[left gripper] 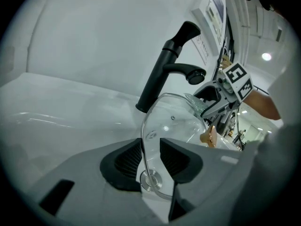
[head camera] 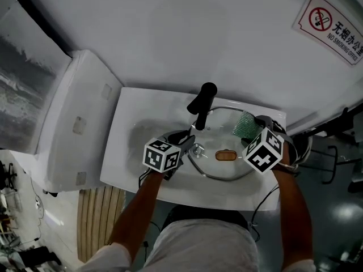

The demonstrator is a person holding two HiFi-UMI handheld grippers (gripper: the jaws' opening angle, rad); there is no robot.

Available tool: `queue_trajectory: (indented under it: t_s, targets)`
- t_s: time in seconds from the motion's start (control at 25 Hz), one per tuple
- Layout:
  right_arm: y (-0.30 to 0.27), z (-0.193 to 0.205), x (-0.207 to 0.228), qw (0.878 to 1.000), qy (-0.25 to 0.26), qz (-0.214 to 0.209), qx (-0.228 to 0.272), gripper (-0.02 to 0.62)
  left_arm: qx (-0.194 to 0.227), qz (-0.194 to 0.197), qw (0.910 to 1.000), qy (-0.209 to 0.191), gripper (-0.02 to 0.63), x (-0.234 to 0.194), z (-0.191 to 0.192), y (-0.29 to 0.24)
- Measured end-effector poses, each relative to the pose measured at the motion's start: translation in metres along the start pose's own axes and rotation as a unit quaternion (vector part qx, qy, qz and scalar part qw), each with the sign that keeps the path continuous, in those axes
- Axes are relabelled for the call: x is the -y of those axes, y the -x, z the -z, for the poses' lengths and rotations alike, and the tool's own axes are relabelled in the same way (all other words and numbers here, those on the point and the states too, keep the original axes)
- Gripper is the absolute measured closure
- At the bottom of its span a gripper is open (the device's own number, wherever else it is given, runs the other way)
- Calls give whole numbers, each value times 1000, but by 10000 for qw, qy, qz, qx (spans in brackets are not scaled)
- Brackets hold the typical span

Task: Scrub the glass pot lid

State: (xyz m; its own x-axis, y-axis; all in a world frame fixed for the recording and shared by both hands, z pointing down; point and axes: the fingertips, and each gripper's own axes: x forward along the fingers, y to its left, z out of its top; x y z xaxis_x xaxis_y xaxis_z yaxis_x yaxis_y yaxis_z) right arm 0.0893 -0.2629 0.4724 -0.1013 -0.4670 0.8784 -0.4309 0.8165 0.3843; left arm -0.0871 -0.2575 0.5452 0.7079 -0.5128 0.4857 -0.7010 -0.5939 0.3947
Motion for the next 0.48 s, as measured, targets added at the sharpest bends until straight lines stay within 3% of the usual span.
queue_trajectory:
  t_s: [0.48]
  targets:
    - [-21,-80,-67,9914,1227,-358,288,267,12,-38,10000,32,476,0,0,0]
